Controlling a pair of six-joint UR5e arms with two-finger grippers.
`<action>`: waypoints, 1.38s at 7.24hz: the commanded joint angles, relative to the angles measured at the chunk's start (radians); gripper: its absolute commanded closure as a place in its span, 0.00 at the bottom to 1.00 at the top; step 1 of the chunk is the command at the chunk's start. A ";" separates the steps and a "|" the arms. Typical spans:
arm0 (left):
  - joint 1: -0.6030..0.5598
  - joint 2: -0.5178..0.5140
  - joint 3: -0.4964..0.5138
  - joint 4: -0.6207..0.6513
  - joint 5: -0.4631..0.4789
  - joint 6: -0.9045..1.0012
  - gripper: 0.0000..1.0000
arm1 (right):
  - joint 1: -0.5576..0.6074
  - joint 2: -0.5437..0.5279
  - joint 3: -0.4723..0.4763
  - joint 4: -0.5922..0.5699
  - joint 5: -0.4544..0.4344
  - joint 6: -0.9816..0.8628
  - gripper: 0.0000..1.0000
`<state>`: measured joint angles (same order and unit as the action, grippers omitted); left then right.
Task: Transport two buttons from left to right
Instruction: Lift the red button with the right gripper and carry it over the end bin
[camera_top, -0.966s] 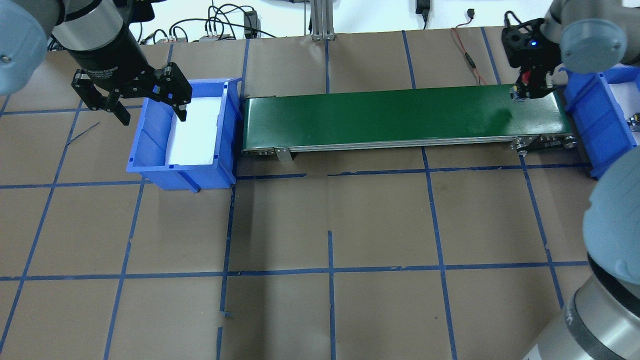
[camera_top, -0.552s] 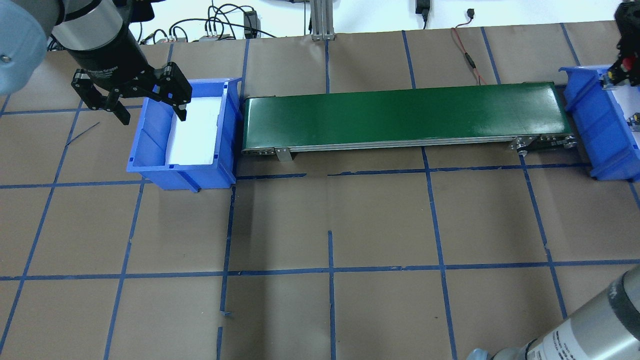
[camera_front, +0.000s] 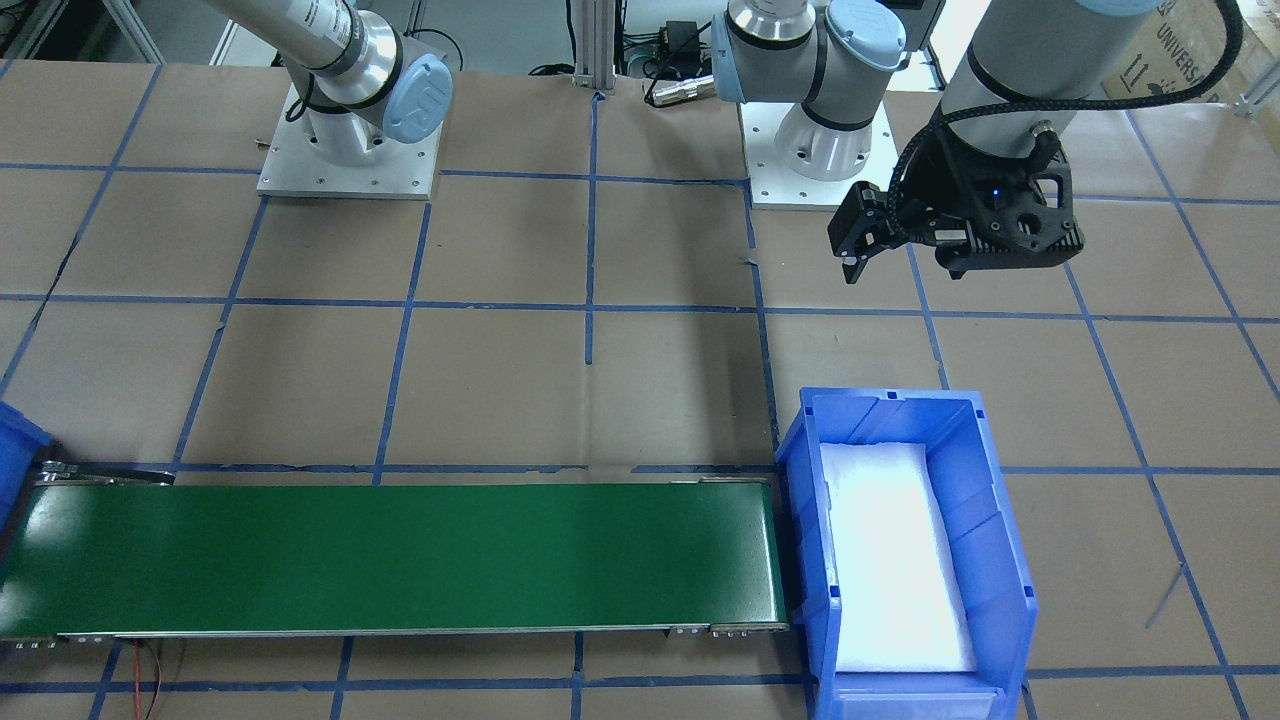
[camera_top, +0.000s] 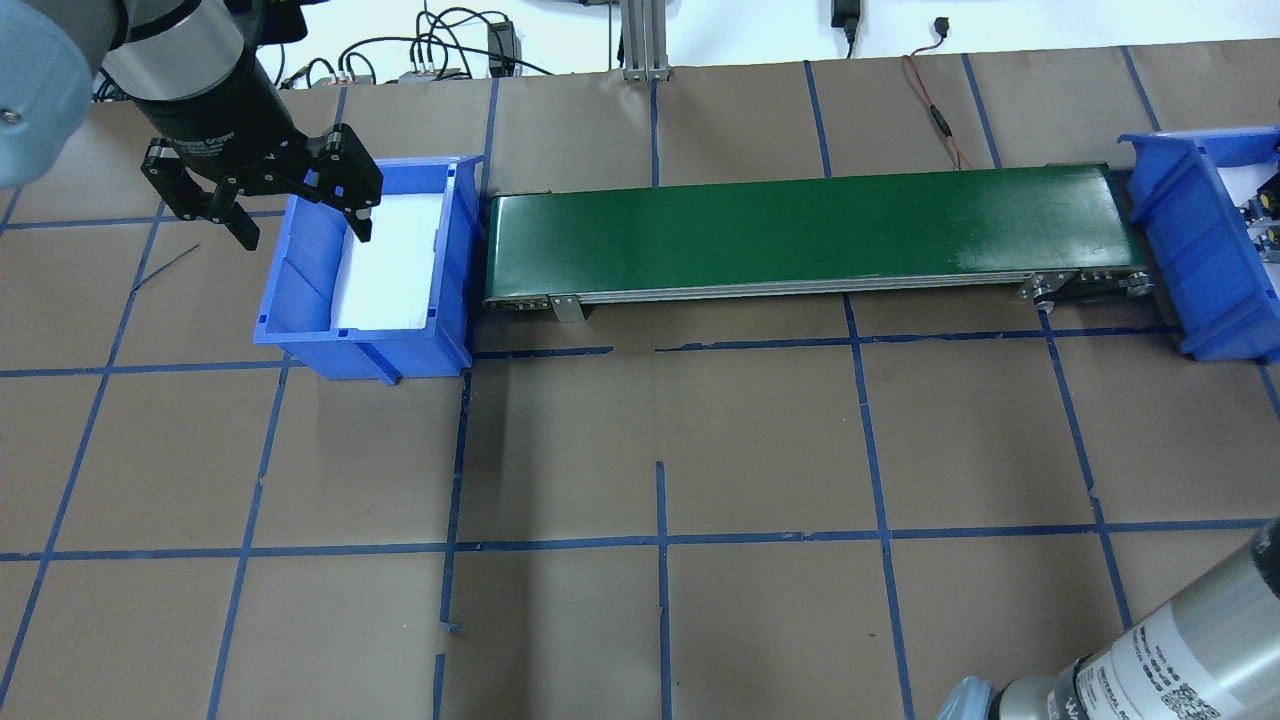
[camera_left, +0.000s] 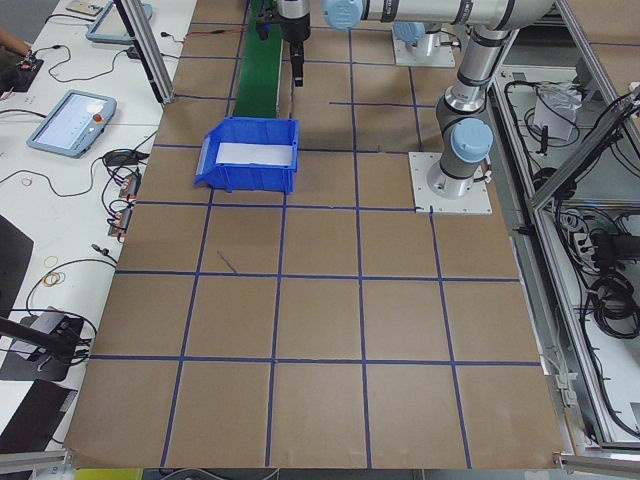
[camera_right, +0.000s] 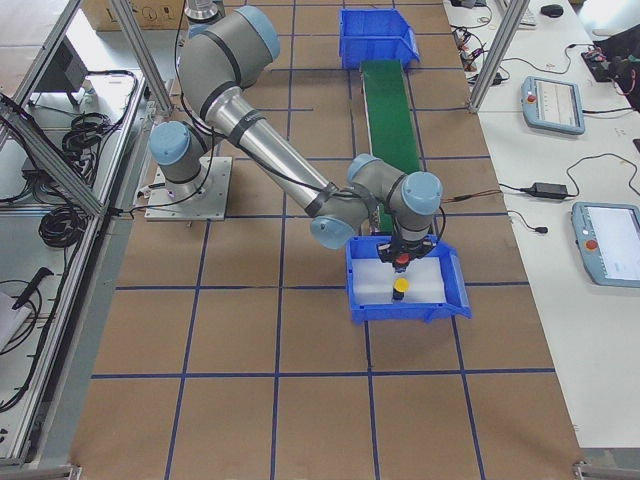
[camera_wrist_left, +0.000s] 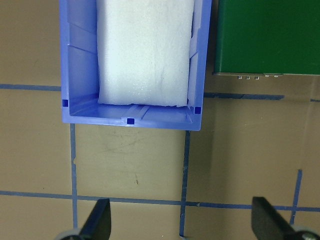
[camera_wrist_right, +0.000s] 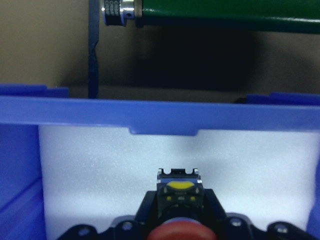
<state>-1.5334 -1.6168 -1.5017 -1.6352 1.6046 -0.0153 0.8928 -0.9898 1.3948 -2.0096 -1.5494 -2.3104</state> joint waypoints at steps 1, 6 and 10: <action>0.002 0.000 0.000 0.000 0.001 0.000 0.00 | -0.003 0.013 0.027 -0.001 -0.034 0.014 0.92; 0.001 0.000 -0.002 0.000 0.000 0.002 0.00 | -0.003 0.010 0.026 0.011 -0.021 0.003 0.00; 0.006 0.000 0.000 0.000 0.000 0.002 0.00 | -0.002 -0.171 -0.048 0.242 -0.029 0.016 0.05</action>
<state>-1.5291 -1.6167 -1.5018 -1.6352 1.6045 -0.0138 0.8912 -1.0796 1.3559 -1.8546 -1.5695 -2.3004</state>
